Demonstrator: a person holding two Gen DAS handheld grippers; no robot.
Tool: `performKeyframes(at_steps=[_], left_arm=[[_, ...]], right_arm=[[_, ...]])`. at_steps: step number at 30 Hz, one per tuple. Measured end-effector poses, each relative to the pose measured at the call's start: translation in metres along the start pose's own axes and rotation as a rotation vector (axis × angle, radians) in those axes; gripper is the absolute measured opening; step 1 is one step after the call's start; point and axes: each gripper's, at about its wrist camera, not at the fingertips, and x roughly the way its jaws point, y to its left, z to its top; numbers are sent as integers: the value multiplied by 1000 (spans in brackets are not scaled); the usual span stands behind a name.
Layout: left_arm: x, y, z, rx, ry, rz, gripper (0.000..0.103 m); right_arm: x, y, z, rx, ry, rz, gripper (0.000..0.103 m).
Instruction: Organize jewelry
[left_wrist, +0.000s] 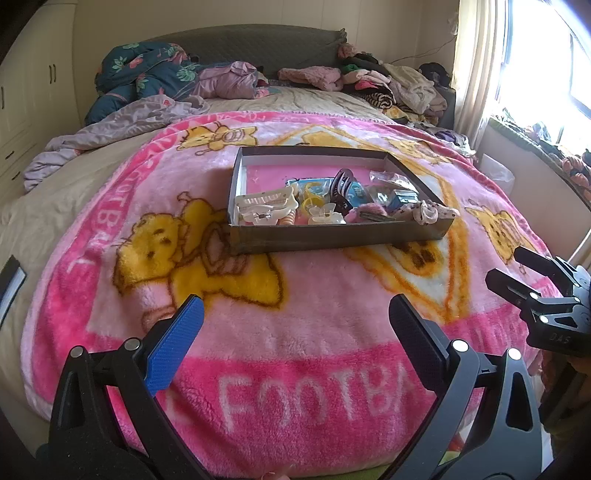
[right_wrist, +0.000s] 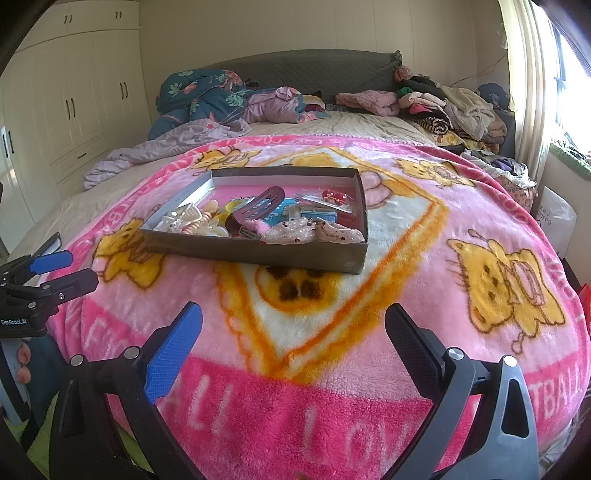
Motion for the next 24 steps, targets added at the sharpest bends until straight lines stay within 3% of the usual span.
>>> performKeyframes(at_steps=[24], left_arm=[[5,5,1,6,7,26,92]], right_arm=[[0,0,1,-9,-5,-5,96]])
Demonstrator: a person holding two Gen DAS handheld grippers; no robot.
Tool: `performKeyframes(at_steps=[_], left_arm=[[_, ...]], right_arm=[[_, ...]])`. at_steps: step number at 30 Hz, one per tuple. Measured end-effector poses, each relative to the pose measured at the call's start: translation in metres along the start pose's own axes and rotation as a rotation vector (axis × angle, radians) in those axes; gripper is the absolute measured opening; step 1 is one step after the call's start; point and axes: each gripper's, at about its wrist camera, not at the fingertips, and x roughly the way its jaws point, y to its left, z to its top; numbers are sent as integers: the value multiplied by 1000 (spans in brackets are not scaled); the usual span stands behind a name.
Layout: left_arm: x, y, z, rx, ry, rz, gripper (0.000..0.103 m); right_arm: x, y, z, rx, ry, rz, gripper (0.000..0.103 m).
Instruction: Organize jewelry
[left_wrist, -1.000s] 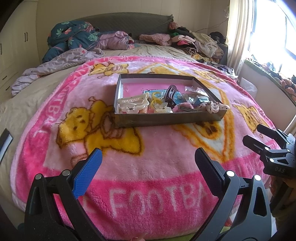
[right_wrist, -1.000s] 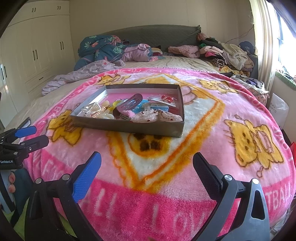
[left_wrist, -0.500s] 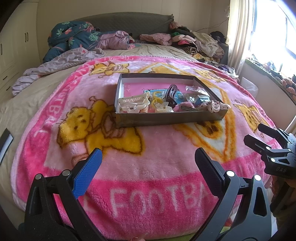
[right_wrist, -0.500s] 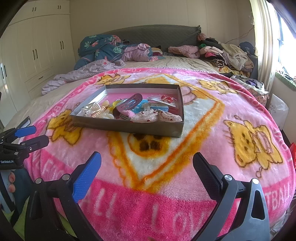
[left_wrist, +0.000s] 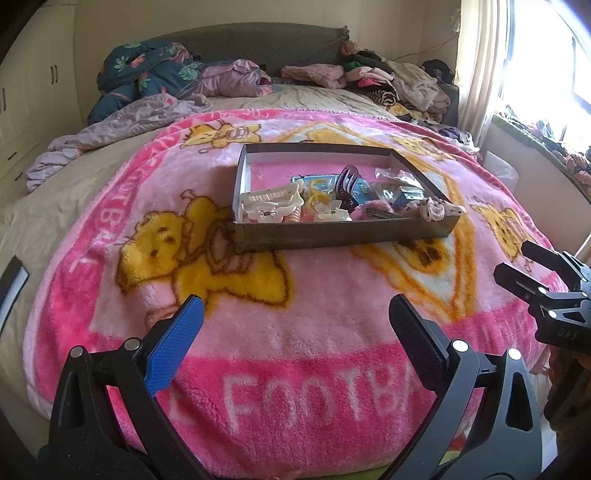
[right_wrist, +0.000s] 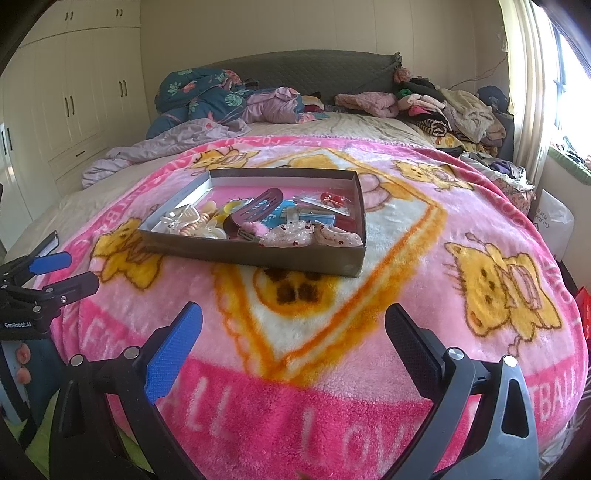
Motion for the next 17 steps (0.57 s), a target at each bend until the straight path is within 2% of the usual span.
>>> performKeyframes(at_steps=[6,11,14,17], left_arm=[[-1,-5,0,7,-16,8,92],[16,17,3,-58,15,19,92],[36,47,13,-110,28,85,92],[67,93,30,-168,52,197,92]], right_arm=[[0,-1,0,2,-1,-2,96],[10,-26,6,33,-7,-36,96],[31,-67,13,76,-1,-131,96],[64,-124,26,140,30,-258,96]])
